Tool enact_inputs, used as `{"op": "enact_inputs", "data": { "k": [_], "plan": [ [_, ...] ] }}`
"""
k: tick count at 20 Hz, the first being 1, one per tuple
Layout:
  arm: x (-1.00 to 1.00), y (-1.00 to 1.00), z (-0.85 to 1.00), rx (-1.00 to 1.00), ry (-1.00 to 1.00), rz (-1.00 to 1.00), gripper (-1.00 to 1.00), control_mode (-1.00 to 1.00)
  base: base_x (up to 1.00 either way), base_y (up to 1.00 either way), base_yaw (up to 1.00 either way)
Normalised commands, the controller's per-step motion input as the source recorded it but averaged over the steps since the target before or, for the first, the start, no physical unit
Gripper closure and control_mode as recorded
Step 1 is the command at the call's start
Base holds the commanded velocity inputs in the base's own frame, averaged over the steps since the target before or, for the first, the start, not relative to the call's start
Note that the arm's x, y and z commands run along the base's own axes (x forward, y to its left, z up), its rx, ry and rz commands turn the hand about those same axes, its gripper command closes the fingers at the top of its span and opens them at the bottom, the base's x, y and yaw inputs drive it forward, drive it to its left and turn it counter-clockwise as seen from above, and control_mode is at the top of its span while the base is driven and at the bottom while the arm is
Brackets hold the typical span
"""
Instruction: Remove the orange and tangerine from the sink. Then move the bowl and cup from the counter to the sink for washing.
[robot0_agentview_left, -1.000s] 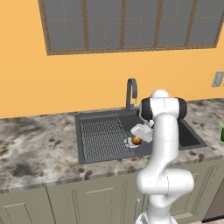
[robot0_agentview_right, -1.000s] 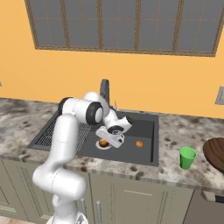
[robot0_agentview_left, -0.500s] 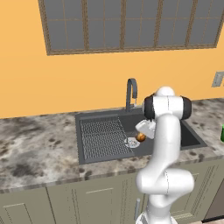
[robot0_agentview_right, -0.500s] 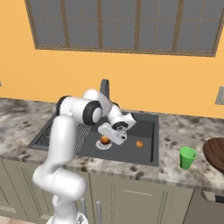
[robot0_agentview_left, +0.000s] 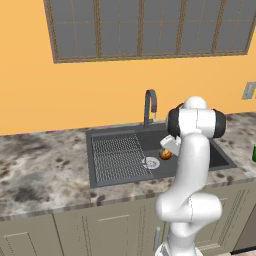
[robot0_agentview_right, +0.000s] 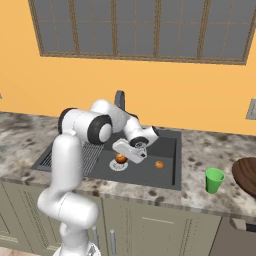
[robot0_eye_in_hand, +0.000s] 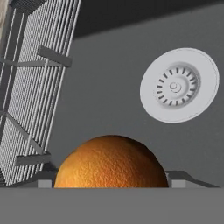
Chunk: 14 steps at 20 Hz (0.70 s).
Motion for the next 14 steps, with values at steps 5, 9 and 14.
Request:
{"op": "enact_inputs", "data": {
  "k": [5,9,14],
  "plan": [
    [-0.29,-0.01,0.32,0.00,-0.19,0.00,1.00,-1.00,0.00,0.00,0.00],
    [-0.30,-0.06,0.39,0.00,-0.17,0.00,1.00,-1.00,0.00,0.00,0.00],
    [-0.27,-0.08,0.45,0.00,-0.06,0.00,1.00,-1.00,0.00,0.00,0.00]
  ]
}}
